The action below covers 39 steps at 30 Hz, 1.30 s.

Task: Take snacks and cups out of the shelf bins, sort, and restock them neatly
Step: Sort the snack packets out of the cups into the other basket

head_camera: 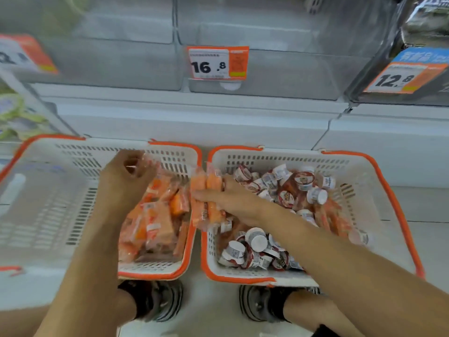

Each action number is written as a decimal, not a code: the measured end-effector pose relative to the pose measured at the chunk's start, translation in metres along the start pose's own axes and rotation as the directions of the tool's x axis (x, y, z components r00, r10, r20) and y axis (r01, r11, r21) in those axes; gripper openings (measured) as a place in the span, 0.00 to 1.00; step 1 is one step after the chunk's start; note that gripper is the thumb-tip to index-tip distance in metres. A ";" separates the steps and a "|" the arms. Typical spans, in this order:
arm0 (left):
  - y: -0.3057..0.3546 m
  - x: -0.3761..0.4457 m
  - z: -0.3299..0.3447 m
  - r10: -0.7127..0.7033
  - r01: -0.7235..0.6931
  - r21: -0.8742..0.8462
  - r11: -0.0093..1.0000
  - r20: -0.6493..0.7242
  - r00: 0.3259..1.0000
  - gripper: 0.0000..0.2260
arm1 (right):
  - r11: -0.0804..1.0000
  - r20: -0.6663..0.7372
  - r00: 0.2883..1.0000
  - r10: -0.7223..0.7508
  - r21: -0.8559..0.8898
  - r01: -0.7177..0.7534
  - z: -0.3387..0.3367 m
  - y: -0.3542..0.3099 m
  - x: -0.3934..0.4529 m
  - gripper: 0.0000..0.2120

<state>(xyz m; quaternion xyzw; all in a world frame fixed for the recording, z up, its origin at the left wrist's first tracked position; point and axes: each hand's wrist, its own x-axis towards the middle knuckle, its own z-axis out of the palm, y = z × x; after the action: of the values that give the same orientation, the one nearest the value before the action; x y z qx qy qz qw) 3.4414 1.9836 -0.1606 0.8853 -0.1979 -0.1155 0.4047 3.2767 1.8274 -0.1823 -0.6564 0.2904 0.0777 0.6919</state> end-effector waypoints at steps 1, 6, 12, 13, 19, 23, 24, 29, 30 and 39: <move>-0.015 0.000 -0.001 -0.038 0.037 0.015 0.999 0.044 0.998 0.15 | 1.000 0.002 1.000 -0.011 0.027 0.011 0.017 -0.005 0.007 0.24; -0.051 -0.003 0.000 -0.165 0.141 0.150 0.979 0.159 0.973 0.17 | 0.999 0.060 0.997 -0.039 -0.009 0.039 0.044 -0.026 0.009 0.11; -0.003 -0.011 0.026 0.003 -0.001 -0.024 1.000 0.078 0.997 0.05 | 0.911 -0.126 0.986 0.109 -0.385 -0.150 -0.072 0.003 -0.021 0.20; 0.005 -0.018 0.039 0.044 -0.040 -0.029 0.999 0.146 0.988 0.04 | 0.832 -0.203 0.971 0.124 -0.513 -0.213 -0.098 0.014 -0.029 0.20; 0.036 -0.057 0.136 0.204 -0.252 -0.017 0.968 0.642 0.739 0.08 | 0.547 -0.452 0.877 0.161 -0.699 -0.461 -0.192 0.088 -0.069 0.30; 0.032 -0.065 0.182 0.163 -0.284 0.048 0.958 0.723 0.671 0.11 | 0.662 -0.470 0.865 0.176 -0.594 -0.457 -0.211 0.130 -0.085 0.47; 0.031 -0.069 0.191 0.158 -0.277 0.044 0.960 0.732 0.662 0.12 | 0.737 -0.458 0.872 0.174 -0.527 -0.424 -0.213 0.138 -0.089 0.49; 0.054 -0.092 0.236 0.262 -0.386 -0.013 0.923 0.756 0.600 0.13 | 0.796 -0.413 0.878 0.242 -0.434 -0.423 -0.215 0.161 -0.094 0.27; 0.061 -0.097 0.246 0.276 -0.391 -0.033 0.920 0.761 0.587 0.14 | 0.771 -0.421 0.884 0.204 -0.488 -0.410 -0.215 0.162 -0.093 0.18; 0.121 -0.115 0.311 0.345 -0.338 -0.199 0.920 0.820 0.457 0.33 | 0.894 -0.300 0.950 0.088 -0.397 -0.208 -0.242 0.148 -0.124 0.07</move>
<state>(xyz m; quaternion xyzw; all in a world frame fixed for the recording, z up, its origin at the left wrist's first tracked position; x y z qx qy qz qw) 3.1938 1.7543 -0.2642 0.6590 -0.5402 -0.4442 0.2768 3.0300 1.6493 -0.2402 -0.7708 0.4090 0.1003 0.4780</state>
